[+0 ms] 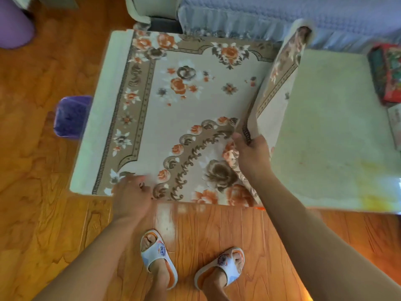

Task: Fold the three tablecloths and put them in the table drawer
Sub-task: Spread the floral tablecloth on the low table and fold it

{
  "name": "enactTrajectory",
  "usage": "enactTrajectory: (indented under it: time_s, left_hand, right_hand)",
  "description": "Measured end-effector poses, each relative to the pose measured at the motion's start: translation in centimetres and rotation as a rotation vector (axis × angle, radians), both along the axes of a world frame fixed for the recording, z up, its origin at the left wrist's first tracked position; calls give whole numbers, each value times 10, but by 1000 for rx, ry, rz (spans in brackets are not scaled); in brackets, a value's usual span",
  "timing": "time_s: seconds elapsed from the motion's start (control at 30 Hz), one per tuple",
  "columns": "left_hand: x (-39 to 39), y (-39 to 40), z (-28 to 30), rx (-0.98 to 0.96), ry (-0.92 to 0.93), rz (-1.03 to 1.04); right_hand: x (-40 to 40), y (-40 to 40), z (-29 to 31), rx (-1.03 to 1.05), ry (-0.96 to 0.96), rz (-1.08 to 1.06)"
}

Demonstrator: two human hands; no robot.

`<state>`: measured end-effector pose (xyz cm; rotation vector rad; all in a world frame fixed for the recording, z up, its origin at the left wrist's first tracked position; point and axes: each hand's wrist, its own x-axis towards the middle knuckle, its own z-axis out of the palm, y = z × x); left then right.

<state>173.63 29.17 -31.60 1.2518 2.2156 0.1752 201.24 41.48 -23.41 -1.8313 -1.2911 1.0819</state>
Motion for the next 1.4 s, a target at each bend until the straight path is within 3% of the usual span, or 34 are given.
enactTrajectory:
  time_s: [0.1,0.17,0.3,0.37,0.5,0.6,0.7,0.77,0.83,0.9,0.97,1.03,1.2,1.3,1.4]
  left_hand:
    - [-72,-21,-17,-197,219,94]
    - [-105,-32,-30,-250,72,150]
    - [-137,-38,-39,-6,-220,376]
    - [-143,-36,-36,58,-302,436]
    - [-157,-43,-35,73,-342,348]
    - [-167,-46,-36,115,-384,437]
    - [-178,-44,-33,139,-639,719]
    - [-185,-41,-27,120,-749,833]
    - [-190,-38,-22,92,-819,880]
    - [-192,-35,-22,68,-697,779]
    - [-191,-32,-23,69,-466,677]
    - [-191,-27,-24,66,-324,626]
    - [-184,-16,-29,-22,-92,437]
    - [-180,-5,-35,-121,-92,521]
    - [-188,6,-43,-163,-142,551]
  right_hand:
    - [-73,-2,0,3,-45,131]
    - [-124,-11,-6,-3,-66,249]
    - [-208,-24,-26,25,-152,466]
    - [-240,-30,-38,49,-204,579]
    - [-302,-62,-66,26,-331,881]
    - [-328,-82,-89,14,-411,868]
    - [-339,-84,-102,38,-447,771]
    - [-343,-85,-109,22,-511,892]
    - [-342,-92,-115,-45,-621,1144]
    - [-332,-102,-119,-72,-606,1290]
    - [-311,-111,-118,14,-445,1213]
    - [-281,-119,-112,53,-378,918]
    - [-179,-135,-97,-144,-567,184]
    - [-132,-136,-98,-293,-649,-35]
    - [-111,-133,-96,-384,-630,-86]
